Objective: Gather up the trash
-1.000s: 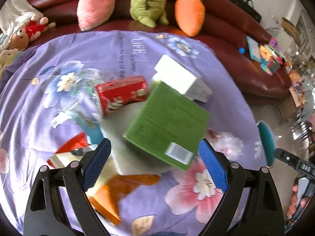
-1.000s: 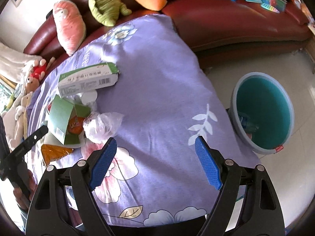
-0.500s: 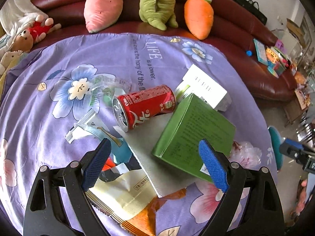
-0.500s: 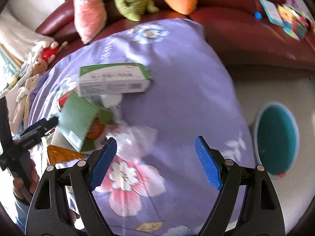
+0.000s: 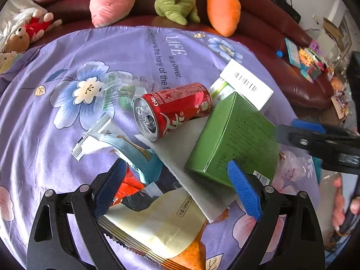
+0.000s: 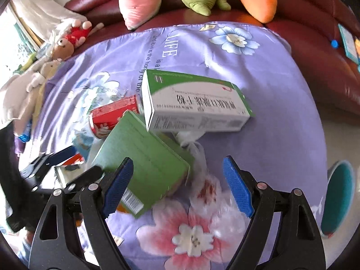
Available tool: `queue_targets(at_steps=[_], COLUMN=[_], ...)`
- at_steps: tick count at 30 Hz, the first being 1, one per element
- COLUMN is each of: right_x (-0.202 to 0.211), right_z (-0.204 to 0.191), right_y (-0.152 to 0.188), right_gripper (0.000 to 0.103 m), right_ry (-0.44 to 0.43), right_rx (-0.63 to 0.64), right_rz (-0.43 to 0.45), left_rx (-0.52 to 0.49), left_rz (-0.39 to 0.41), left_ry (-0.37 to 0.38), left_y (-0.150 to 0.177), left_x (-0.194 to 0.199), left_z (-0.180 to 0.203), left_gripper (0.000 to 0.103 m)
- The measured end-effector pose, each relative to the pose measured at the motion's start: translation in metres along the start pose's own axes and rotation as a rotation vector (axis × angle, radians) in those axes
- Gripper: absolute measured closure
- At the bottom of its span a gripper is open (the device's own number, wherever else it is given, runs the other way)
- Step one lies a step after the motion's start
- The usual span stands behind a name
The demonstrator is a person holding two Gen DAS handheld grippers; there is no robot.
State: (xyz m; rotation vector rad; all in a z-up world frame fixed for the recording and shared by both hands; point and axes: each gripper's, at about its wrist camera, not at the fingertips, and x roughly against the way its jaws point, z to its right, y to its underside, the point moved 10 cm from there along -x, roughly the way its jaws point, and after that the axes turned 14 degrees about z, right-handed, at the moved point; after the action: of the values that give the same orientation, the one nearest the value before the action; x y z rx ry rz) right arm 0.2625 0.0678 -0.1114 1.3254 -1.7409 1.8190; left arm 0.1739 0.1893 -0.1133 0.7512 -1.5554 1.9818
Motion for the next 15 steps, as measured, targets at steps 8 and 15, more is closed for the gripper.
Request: queue_targets(at_steps=[8, 15], right_x=[-0.015, -0.016], right_z=[0.033, 0.040], right_y=[0.025, 0.029], right_gripper=[0.025, 0.025], right_ry=[0.028, -0.003], right_rx=[-0.027, -0.041], right_rz=[-0.071, -0.075], left_rx=[-0.012, -0.092], left_rz=[-0.002, -0.059], left_ry=[0.032, 0.090], left_y=[-0.006, -0.006], left_x=[-0.002, -0.025], left_z=[0.010, 0.036], left_gripper=[0.011, 0.004])
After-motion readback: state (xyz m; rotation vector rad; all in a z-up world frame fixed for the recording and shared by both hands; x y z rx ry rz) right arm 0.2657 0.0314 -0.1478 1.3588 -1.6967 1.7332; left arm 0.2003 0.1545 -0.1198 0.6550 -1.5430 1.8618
